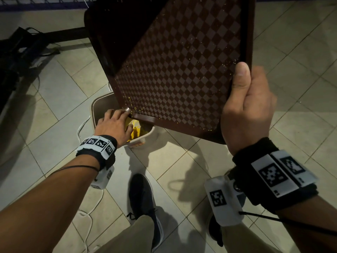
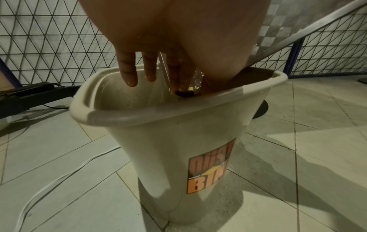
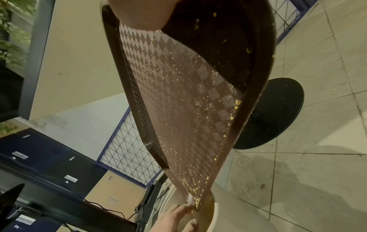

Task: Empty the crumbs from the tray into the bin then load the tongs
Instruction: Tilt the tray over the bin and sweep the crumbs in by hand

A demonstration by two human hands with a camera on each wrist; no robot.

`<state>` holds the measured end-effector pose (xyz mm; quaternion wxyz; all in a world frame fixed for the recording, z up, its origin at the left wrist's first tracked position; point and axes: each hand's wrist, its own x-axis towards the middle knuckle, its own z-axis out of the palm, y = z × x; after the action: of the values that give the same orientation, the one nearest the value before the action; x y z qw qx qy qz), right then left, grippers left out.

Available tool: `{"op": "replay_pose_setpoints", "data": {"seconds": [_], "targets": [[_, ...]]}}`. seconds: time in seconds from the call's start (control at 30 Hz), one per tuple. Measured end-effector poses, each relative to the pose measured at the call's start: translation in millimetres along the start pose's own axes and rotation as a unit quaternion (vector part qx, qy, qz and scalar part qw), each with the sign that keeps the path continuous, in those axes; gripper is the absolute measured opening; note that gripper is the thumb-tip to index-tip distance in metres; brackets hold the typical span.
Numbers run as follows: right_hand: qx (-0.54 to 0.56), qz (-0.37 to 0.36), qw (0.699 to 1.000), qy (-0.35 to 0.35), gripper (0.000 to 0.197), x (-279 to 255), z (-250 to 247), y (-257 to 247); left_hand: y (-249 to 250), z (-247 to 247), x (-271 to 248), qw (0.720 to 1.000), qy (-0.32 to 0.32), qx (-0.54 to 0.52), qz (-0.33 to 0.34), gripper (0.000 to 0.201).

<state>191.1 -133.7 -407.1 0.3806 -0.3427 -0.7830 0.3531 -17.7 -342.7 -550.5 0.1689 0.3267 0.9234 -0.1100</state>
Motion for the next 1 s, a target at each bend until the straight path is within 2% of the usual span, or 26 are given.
{"op": "replay_pose_setpoints", "data": {"seconds": [0.07,0.17,0.27,0.37,0.5,0.6,0.67,0.87,1.0], "targets": [[-0.004,0.0,1.0,-0.001,0.022,0.0,-0.1,0.4,1.3,-1.8,-1.6,1.0,0.001,0.005,-0.004,0.059],[0.0,0.002,1.0,-0.001,0.023,-0.1,-1.7,1.9,1.8,-7.0,-3.7,0.998,0.05,-0.027,-0.004,0.055],[0.003,0.0,1.0,-0.002,0.023,0.3,-2.8,1.6,0.5,-10.2,-1.1,0.994,0.089,-0.059,0.0,0.063],[0.006,-0.001,1.0,0.0,0.022,-0.2,-2.3,0.4,3.2,-11.1,0.9,0.99,0.1,-0.102,-0.008,0.073],[0.004,-0.009,1.0,0.003,0.021,0.5,-2.5,-0.1,10.1,-4.4,-2.5,0.988,0.076,-0.131,0.003,0.078],[0.0,-0.012,1.0,0.001,0.022,1.3,-3.6,1.2,9.9,2.8,-6.2,0.994,0.023,-0.106,0.021,0.069],[-0.004,-0.012,1.0,0.001,0.022,1.9,-4.4,1.9,7.8,3.3,-8.1,0.995,0.009,-0.094,0.018,0.064],[0.003,-0.021,1.0,0.01,0.022,3.1,-6.0,1.7,4.6,-11.2,-6.8,0.984,0.104,-0.142,-0.018,0.057],[0.007,-0.024,1.0,0.012,0.022,4.1,-6.4,0.4,8.1,-11.6,-3.0,0.986,0.076,-0.145,0.008,0.062]]}}
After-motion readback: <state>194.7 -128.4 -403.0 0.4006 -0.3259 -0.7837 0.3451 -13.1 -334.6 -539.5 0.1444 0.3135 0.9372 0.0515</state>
